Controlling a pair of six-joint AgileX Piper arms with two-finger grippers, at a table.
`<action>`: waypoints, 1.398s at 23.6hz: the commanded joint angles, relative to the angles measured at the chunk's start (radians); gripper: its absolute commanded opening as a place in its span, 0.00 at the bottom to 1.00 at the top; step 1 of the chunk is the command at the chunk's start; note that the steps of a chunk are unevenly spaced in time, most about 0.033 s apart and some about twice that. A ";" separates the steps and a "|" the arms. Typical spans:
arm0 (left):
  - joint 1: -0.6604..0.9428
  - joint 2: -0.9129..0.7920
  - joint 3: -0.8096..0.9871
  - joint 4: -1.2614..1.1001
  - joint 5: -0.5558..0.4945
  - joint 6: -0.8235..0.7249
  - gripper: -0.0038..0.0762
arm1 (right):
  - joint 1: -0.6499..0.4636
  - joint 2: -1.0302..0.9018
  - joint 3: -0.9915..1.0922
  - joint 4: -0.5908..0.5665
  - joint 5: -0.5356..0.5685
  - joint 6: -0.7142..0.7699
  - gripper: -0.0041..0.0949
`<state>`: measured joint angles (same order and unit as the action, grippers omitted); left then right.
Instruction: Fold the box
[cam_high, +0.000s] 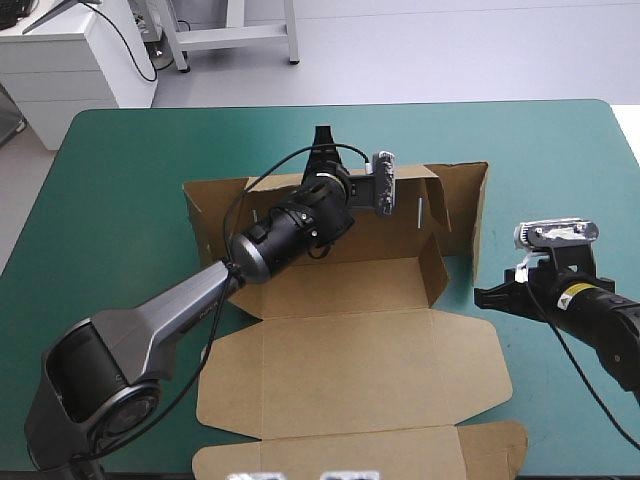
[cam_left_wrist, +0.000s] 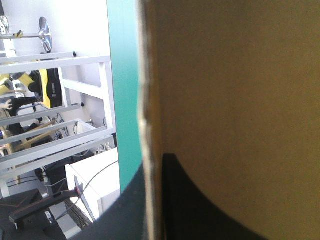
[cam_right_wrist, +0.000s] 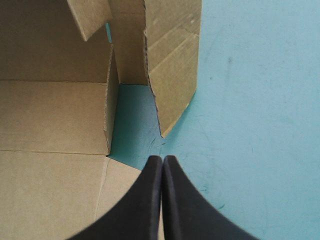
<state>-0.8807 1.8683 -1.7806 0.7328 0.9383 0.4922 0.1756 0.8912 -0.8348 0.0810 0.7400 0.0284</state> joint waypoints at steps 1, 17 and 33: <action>-0.047 -0.052 -0.026 0.075 -0.023 -0.045 0.04 | -0.005 -0.012 -0.030 -0.010 -0.057 -0.001 0.02; -0.210 -0.196 0.452 0.730 0.007 -0.646 0.04 | -0.006 -0.012 -0.030 -0.018 -0.057 0.017 0.02; -0.234 -0.196 0.462 0.780 0.060 -0.682 0.04 | -0.012 0.437 -0.754 -0.114 0.244 -0.071 0.02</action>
<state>-1.1088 1.7263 -1.2948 1.4315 0.9632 -0.1826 0.1742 1.2763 -1.4714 -0.0189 1.0037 -0.0194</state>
